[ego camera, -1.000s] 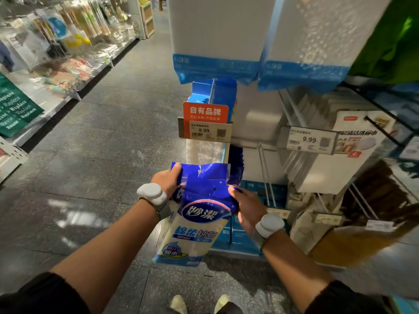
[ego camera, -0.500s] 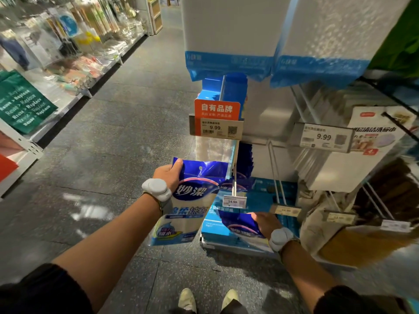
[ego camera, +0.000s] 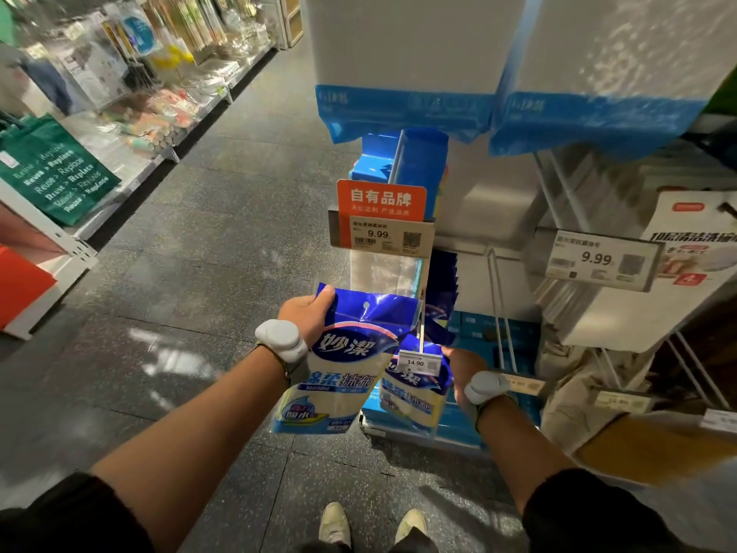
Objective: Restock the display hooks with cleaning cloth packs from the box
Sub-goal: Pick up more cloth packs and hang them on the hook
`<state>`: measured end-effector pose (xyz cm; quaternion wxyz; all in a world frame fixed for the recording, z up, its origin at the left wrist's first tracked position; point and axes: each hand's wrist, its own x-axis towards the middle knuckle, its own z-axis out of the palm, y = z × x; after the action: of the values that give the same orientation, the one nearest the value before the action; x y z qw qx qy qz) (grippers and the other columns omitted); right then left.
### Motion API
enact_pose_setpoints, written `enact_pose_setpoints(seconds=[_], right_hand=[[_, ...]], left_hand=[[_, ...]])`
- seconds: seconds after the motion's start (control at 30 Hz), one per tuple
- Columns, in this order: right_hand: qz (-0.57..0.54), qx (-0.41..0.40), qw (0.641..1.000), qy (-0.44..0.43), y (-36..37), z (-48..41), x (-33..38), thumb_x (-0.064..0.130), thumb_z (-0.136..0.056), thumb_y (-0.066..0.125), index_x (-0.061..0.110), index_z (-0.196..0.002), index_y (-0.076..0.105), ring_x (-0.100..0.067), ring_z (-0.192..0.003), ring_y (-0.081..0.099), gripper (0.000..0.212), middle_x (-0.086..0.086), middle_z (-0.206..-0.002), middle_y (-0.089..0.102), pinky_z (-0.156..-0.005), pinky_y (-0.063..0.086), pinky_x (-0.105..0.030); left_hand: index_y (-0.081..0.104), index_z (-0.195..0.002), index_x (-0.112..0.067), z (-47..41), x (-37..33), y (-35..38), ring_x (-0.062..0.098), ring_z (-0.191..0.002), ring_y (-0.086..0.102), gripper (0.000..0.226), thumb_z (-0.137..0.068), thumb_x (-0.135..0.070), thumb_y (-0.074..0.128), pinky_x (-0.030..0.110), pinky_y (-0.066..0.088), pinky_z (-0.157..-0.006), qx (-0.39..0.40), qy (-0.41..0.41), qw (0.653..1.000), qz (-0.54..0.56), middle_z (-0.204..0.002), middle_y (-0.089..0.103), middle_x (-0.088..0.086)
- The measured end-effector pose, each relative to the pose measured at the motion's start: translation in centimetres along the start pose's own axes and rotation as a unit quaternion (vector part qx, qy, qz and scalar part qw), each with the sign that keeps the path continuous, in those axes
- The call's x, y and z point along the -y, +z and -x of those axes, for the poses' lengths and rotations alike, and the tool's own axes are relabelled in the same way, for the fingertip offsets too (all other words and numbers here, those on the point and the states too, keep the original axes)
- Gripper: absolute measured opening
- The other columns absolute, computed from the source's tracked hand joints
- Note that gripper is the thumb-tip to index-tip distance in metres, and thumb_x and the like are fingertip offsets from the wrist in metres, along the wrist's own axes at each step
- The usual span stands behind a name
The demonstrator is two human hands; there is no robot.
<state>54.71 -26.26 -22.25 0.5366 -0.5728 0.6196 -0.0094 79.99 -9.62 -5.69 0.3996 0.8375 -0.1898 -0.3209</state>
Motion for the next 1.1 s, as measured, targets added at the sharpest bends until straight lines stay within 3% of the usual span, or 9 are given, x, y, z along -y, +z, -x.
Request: enact_pose_setpoints(seconds=[0.1,0.3,0.5,0.6,0.67,0.77,0.87,0.97,1.1], right_hand=[[0.126,0.022,0.992,-0.014,-0.1,3.1,3.5,0.032,-0.104,0.042,0.002,-0.138,0.056,-0.037,-0.132,0.053,0.047,-0.022,-0.142,0.055,-0.113,0.042,-0.044],[0.268,0.018,0.963,-0.013,-0.9,3.8,4.7,0.015,-0.111,0.024,0.007,-0.153,0.033,-0.030,-0.145,0.037,0.045,-0.016,-0.160,0.034,-0.116,0.027,-0.032],[0.178,-0.020,0.982,-0.059,-1.1,3.4,5.7,0.008,-0.107,0.033,-0.007,-0.134,0.054,-0.035,-0.131,0.051,0.037,-0.025,-0.144,0.051,-0.104,0.038,-0.032],[-0.009,-0.108,0.985,-0.137,-0.8,6.1,6.9,0.010,-0.106,0.041,-0.005,-0.125,0.060,-0.032,-0.116,0.057,0.031,-0.023,-0.132,0.060,-0.096,0.043,-0.035],[-0.116,-0.135,0.967,-0.183,-0.2,8.3,8.1,0.029,-0.105,0.047,0.006,-0.110,0.068,-0.026,-0.098,0.061,0.032,-0.015,-0.116,0.068,-0.084,0.045,-0.031],[-0.238,0.008,0.955,-0.178,0.1,10.7,9.3,0.056,-0.092,0.059,0.023,-0.108,0.071,-0.023,-0.103,0.071,0.038,-0.001,-0.108,0.076,-0.091,0.055,-0.040],[-0.358,0.142,0.913,-0.136,0.5,11.7,9.7,0.027,-0.094,0.067,0.009,-0.113,0.070,-0.037,-0.105,0.071,0.026,-0.018,-0.112,0.074,-0.096,0.055,-0.052],[-0.362,0.136,0.915,-0.116,0.6,12.0,8.9,0.016,-0.096,0.064,-0.001,-0.118,0.068,-0.046,-0.107,0.068,0.028,-0.026,-0.114,0.071,-0.096,0.054,-0.058],[-0.331,0.125,0.930,-0.098,0.6,12.6,7.0,0.018,-0.099,0.060,-0.001,-0.117,0.068,-0.040,-0.102,0.071,0.028,-0.024,-0.111,0.073,-0.090,0.059,-0.047]], left_hand=[[0.070,-0.087,0.009,-0.3,0.1,0.2,0.024,-0.073,0.057,0.067,-0.097,-0.056,0.054,0.037,0.052,-0.069,0.010,-0.002,1.000,-0.022,-0.081,0.067,0.015],[0.072,-0.082,0.000,-0.6,0.5,0.6,0.023,-0.073,0.057,0.057,-0.097,-0.053,0.056,0.033,0.045,-0.070,0.009,-0.031,0.999,0.004,-0.079,0.065,0.013],[0.066,-0.073,-0.012,-0.4,0.9,1.2,0.022,-0.072,0.057,0.048,-0.095,-0.055,0.058,0.034,0.046,-0.070,0.011,-0.028,0.999,0.019,-0.075,0.063,0.011],[0.072,-0.079,0.002,0.0,0.5,1.4,0.025,-0.075,0.061,0.059,-0.097,-0.052,0.057,0.038,0.053,-0.074,0.018,-0.035,0.999,0.014,-0.083,0.071,0.016],[0.073,-0.089,0.003,0.2,0.2,1.5,0.028,-0.080,0.066,0.057,-0.099,-0.050,0.055,0.035,0.052,-0.076,0.027,-0.036,0.999,0.021,-0.092,0.073,0.017],[0.065,-0.097,-0.013,0.3,-0.3,1.7,0.026,-0.093,0.060,0.042,-0.100,-0.053,0.054,0.036,0.052,-0.093,0.074,-0.041,0.995,0.044,-0.099,0.065,0.013],[0.072,-0.105,-0.014,0.6,-0.2,1.9,0.026,-0.100,0.065,0.058,-0.084,-0.067,0.063,0.050,0.052,-0.106,0.120,-0.067,0.987,0.086,-0.105,0.069,0.010],[0.079,-0.093,-0.009,-0.1,1.4,2.5,0.035,-0.100,0.074,0.076,-0.061,-0.078,0.075,0.058,0.054,-0.100,0.146,-0.094,0.977,0.121,-0.104,0.078,0.013],[0.070,-0.091,-0.016,1.6,0.4,2.1,0.032,-0.098,0.068,0.037,-0.072,-0.048,0.071,0.054,0.053,-0.103,0.156,-0.091,0.974,0.139,-0.105,0.071,0.016]])
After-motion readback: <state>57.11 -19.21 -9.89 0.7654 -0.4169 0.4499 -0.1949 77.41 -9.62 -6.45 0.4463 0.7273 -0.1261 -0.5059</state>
